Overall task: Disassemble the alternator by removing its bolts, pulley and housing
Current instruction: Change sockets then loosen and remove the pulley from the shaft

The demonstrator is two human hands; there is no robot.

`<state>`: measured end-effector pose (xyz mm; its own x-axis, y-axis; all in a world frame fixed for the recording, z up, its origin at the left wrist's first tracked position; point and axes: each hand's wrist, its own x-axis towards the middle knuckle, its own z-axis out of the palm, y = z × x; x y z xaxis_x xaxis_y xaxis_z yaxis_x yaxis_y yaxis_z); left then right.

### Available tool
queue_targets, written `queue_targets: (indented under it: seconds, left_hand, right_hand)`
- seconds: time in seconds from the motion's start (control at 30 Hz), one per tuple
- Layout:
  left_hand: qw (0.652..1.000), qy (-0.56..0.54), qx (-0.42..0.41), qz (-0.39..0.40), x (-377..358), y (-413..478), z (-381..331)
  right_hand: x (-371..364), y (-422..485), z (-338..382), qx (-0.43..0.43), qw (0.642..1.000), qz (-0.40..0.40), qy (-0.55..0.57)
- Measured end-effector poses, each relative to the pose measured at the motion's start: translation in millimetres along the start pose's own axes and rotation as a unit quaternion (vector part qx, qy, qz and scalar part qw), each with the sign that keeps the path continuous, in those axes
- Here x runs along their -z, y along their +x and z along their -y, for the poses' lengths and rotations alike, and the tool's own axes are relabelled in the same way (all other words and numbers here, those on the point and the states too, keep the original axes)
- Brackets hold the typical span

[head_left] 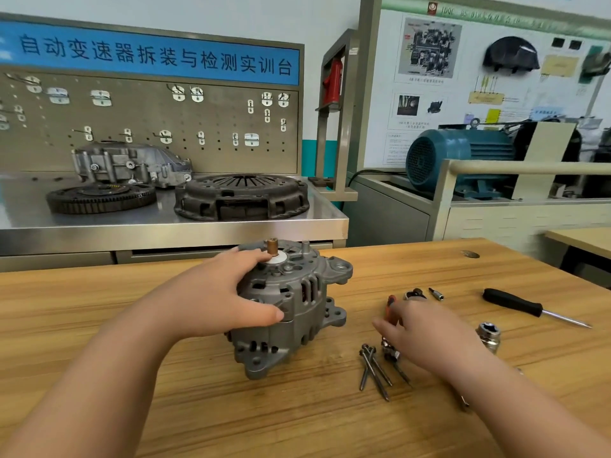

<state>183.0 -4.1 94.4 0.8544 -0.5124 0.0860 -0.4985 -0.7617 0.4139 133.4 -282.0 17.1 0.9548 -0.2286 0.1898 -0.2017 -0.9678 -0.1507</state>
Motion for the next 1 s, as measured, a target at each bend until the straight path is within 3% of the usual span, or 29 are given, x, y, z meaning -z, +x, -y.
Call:
queue_targets:
  seconds: [0.07, 0.17, 0.23, 0.37, 0.5, 0.67, 1.0]
  left_hand:
    - [1.0, -0.018, 0.004, -0.008, 3.9, -4.1, 4.0]
    - [0.997, -0.018, 0.064, -0.042, 8.5, -10.0, 8.6]
    - [0.991, -0.006, 0.124, -0.042, 10.7, -13.8, 10.2]
    - [0.981, -0.019, 0.194, -0.002, 13.1, -19.2, 18.5]
    - [0.957, -0.219, 0.186, 0.038, 4.7, -20.2, 26.2]
    - [0.933, -0.319, 0.169, -0.007, -6.1, -14.0, 28.4]
    - [0.891, -0.403, 0.18, -0.11, -15.6, -6.5, 29.6]
  right_hand:
    - [12.3, 5.1, 7.8, -0.011, 0.992, -0.004, 0.129]
    - [29.4, 12.1, 28.1, -0.026, 0.935, 0.003, 0.352]
    - [38.4, 14.6, 43.1, -0.034, 0.903, 0.036, 0.427]
    - [39.5, 16.9, 66.2, -0.031, 0.906, 0.119, 0.405]
    - [30.8, 16.0, 77.6, -0.041, 0.883, 0.17, 0.435]
    - [19.4, 10.2, 82.3, -0.058, 0.833, 0.124, 0.536]
    - [8.0, 2.2, 89.3, -0.073, 0.792, 0.046, 0.605]
